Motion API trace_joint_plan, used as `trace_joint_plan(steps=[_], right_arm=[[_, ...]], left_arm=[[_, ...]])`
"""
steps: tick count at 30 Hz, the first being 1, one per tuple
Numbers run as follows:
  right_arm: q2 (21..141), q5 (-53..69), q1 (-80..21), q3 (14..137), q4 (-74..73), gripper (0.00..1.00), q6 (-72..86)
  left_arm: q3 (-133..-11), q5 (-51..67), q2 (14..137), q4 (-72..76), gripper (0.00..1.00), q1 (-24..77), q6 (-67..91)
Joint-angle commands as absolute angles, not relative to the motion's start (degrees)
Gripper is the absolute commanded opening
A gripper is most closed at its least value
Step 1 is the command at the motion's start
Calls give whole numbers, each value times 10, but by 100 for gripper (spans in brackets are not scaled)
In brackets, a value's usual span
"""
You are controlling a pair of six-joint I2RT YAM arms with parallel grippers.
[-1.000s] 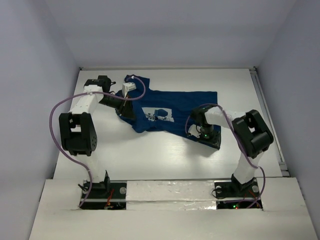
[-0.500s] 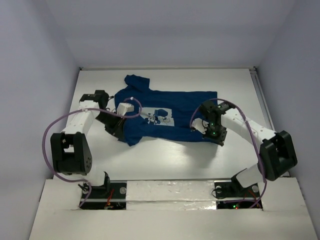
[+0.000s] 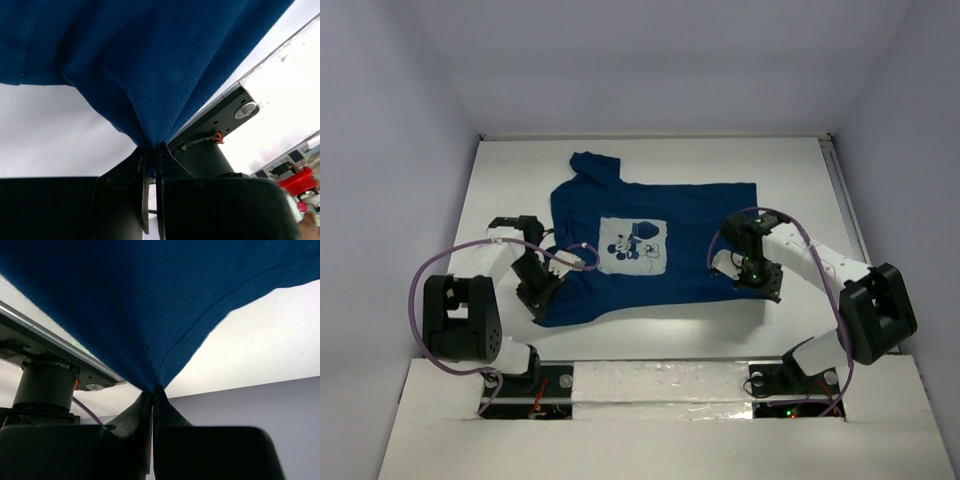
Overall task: Fold and stack the t-shirts
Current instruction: Flatten out the tshirt
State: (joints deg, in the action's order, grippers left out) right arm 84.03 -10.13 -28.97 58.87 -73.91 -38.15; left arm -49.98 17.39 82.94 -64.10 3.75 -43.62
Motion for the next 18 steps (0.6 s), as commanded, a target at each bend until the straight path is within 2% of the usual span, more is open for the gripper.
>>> trace_joint_plan(steps=[1, 3, 5, 6, 7, 8, 10, 12, 18], right_arm=[[847, -119, -294, 572, -761, 0, -418], [858, -121, -294, 578, -759, 0, -417], [872, -124, -294, 584, -758, 20, -420], [874, -120, -294, 597, -758, 34, -425], [874, -112, -294, 604, -764, 37, -429], [875, -105, -294, 614, -770, 40, -436], [878, -91, -294, 645, -780, 45, -437], [880, -88, -294, 662, -780, 46, -444], [931, -64, -294, 768, -724, 44, -425]], left_arm=[[-505, 139, 813, -663, 0, 40, -463], [-506, 137, 822, -663, 0, 40, -463], [-506, 134, 845, -664, 0, 53, -460], [-507, 136, 856, -663, 7, 53, -460], [-507, 148, 858, -663, 12, 61, -459], [-517, 155, 857, -663, 22, 71, -461], [-540, 177, 846, -663, 29, 78, -462], [-590, 195, 832, -663, 37, 86, -460], [-751, 257, 823, -661, 42, 140, -421]])
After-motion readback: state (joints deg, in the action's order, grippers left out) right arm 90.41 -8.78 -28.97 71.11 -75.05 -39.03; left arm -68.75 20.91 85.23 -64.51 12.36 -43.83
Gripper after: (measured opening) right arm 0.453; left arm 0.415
